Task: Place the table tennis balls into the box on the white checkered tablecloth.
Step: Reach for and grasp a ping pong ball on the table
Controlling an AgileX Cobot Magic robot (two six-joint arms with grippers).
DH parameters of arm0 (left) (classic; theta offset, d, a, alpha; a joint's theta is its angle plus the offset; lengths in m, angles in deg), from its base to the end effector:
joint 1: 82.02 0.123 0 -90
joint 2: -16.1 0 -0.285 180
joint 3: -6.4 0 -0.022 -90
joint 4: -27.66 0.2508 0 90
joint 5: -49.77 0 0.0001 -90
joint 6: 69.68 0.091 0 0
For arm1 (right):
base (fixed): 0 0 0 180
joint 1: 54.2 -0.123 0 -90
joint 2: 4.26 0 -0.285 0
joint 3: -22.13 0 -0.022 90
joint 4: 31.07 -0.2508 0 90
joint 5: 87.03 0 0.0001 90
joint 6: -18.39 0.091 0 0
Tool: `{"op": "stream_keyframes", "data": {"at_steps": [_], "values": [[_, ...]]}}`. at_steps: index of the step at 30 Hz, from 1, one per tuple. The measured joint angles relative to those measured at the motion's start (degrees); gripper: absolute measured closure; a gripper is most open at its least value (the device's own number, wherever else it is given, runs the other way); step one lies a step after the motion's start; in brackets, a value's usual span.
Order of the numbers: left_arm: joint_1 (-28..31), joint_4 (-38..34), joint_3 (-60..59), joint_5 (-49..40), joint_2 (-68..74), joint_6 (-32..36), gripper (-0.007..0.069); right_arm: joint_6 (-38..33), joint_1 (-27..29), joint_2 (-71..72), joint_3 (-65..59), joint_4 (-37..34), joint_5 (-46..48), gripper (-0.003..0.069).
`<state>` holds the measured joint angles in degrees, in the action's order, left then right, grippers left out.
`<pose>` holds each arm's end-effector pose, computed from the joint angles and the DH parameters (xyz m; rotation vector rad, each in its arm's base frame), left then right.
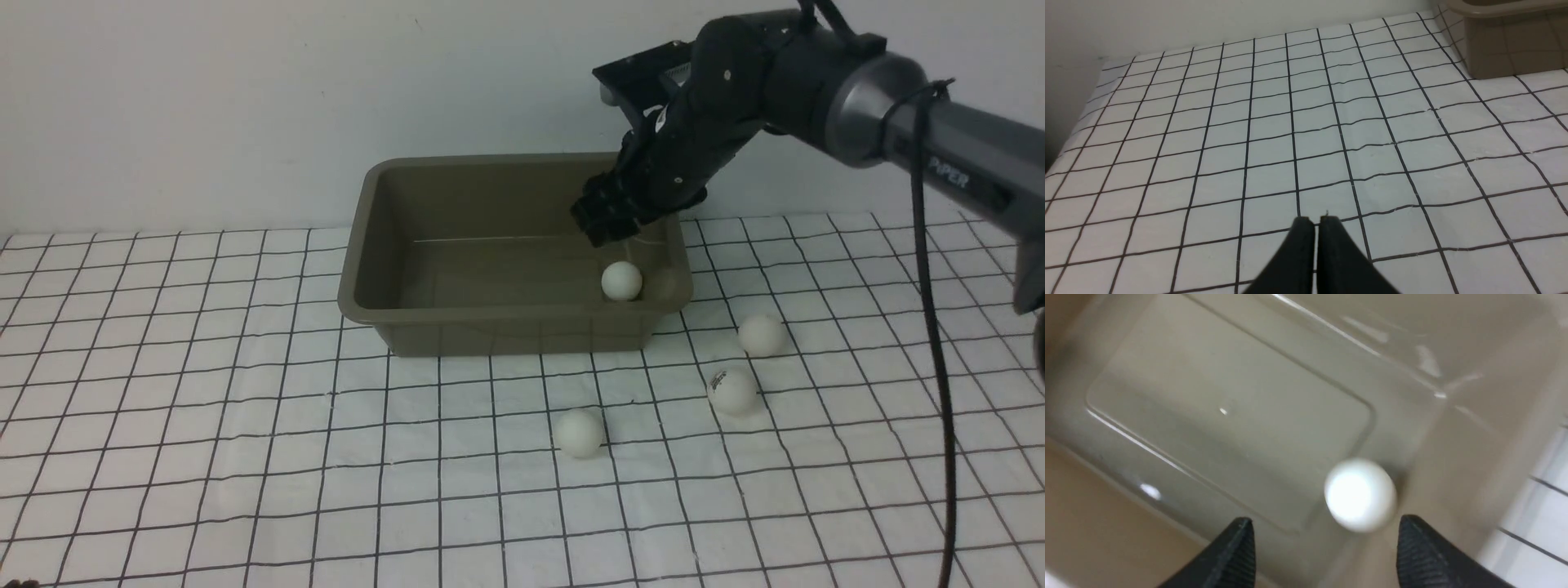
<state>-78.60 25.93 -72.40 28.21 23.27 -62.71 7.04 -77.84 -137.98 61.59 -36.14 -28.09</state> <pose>0.0526 0.0021 0.1707 0.0394 1.8773 0.0950 0.4458 0.2027 0.2513 -0.7703 2.5669 0.1839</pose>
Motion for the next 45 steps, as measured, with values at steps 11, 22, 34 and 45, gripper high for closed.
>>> {"op": "stream_keyframes", "data": {"at_steps": [11,22,34,45], "values": [[0.0,0.0,0.0,-0.05,0.0,0.0,0.0629,3.99,5.32,2.5,0.62,10.79,12.17,0.0231],[0.0,0.0,0.0,-0.05,0.0,0.0,0.0629,2.77,10.71,2.51,-0.39,5.61,12.46,0.0231],[0.0,0.0,0.0,-0.1,0.0,0.0,0.0629,2.59,10.8,2.51,-14.56,3.49,5.53,0.0231],[0.0,0.0,0.0,-0.07,0.0,0.0,0.0629,2.59,10.8,0.58,-16.04,3.37,2.34,0.0231]]}}
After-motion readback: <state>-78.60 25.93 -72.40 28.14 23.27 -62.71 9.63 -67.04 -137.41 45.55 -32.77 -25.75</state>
